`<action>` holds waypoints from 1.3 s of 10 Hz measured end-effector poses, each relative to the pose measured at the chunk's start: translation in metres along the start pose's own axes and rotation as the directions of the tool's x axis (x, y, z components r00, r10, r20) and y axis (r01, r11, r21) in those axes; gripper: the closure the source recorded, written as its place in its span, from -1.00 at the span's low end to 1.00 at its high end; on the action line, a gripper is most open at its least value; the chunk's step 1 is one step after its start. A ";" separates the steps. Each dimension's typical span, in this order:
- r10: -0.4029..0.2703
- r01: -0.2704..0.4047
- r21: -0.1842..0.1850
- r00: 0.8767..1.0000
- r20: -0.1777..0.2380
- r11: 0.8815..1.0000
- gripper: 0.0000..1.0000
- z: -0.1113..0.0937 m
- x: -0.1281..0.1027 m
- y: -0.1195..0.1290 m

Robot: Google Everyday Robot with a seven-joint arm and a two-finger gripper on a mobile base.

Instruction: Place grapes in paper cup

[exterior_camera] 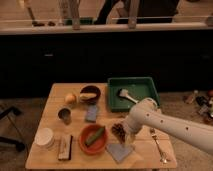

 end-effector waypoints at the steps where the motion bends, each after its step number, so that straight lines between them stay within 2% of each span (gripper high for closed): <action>1: -0.001 0.001 -0.001 1.000 0.001 1.000 -0.59 0.001 -0.001 0.000; 3: 0.007 -0.007 -0.004 1.000 0.003 1.000 -0.44 0.003 0.002 0.001; 5: 0.012 -0.012 -0.004 1.000 0.006 1.000 -0.52 0.005 0.004 0.000; 7: 0.009 -0.009 -0.005 1.000 0.008 1.000 -0.47 0.005 0.002 0.000; 9: 0.013 -0.013 -0.011 1.000 0.010 1.000 -0.60 0.009 0.005 0.000; 11: 0.016 -0.016 -0.013 1.000 0.012 1.000 -0.57 0.011 0.005 0.000; 12: 0.017 -0.017 -0.015 1.000 0.014 1.000 -0.48 0.010 0.005 0.000; 13: 0.019 -0.018 -0.017 1.000 0.014 1.000 -0.51 0.012 0.007 0.000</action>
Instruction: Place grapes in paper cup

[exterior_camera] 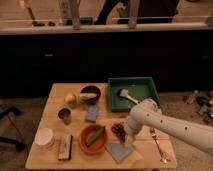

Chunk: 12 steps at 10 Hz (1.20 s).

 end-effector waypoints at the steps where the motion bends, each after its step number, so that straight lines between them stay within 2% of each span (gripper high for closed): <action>1: 0.003 -0.003 -0.001 1.000 0.001 1.000 -0.59 0.001 0.002 -0.001; 4: 0.001 -0.001 -0.003 1.000 0.003 1.000 -0.53 0.004 0.000 0.001; 6: 0.003 -0.003 -0.002 1.000 0.005 1.000 -0.41 0.000 -0.003 0.003; 8: 0.012 -0.012 -0.008 1.000 0.006 1.000 -0.57 0.002 0.001 0.003; 11: 0.007 -0.006 -0.014 1.000 0.008 1.000 -0.60 0.008 0.001 0.001; 12: 0.007 -0.007 -0.014 1.000 0.008 1.000 -0.53 0.007 0.001 0.002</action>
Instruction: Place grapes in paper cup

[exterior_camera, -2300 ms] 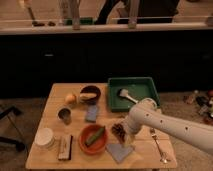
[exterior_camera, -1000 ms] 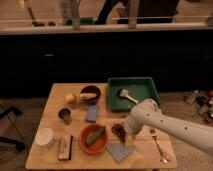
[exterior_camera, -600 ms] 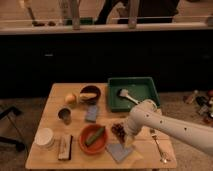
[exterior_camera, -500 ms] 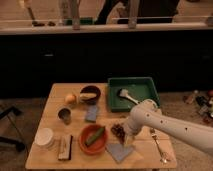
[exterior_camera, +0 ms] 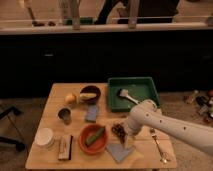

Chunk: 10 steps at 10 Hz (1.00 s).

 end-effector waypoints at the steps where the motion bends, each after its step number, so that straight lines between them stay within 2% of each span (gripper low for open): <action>1: 0.001 -0.001 0.000 1.000 0.000 1.000 -0.44 -0.001 0.000 0.001; 2: 0.003 -0.003 0.002 1.000 0.001 1.000 -0.26 -0.003 0.000 0.002; 3: 0.005 -0.005 0.002 1.000 0.002 1.000 -0.18 -0.003 0.000 0.002; 5: 0.003 -0.003 -0.002 1.000 0.002 1.000 -0.27 0.001 -0.001 0.002; 7: 0.005 -0.005 -0.005 1.000 0.003 1.000 -0.23 0.000 -0.001 0.003; 8: 0.002 -0.002 -0.003 1.000 0.005 1.000 -0.12 -0.001 -0.001 0.003; 10: 0.003 -0.003 -0.007 1.000 0.004 1.000 0.28 -0.002 0.002 0.008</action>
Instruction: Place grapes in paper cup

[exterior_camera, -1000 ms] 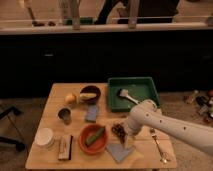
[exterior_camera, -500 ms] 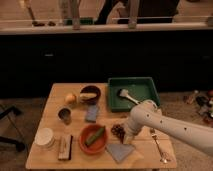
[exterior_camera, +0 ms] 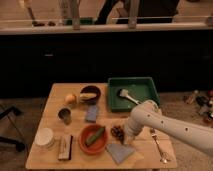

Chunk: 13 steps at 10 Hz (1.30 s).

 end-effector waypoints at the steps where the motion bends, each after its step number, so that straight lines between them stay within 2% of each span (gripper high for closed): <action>1: -0.004 0.004 0.003 1.000 0.002 1.000 0.47 0.000 -0.002 -0.001; 3: -0.005 0.005 0.003 1.000 0.005 1.000 0.68 0.001 -0.003 -0.002; 4: -0.009 0.008 0.011 1.000 0.007 1.000 0.87 -0.001 -0.005 -0.001; 5: -0.010 0.010 0.020 1.000 0.008 1.000 0.95 -0.008 -0.005 -0.001; 7: -0.012 0.011 0.035 1.000 0.006 0.999 0.96 -0.021 -0.004 0.000; 10: -0.025 0.025 0.051 1.000 0.008 0.998 0.96 -0.024 -0.007 0.000; 13: -0.037 0.036 0.078 0.999 0.004 0.996 0.96 -0.049 -0.012 0.003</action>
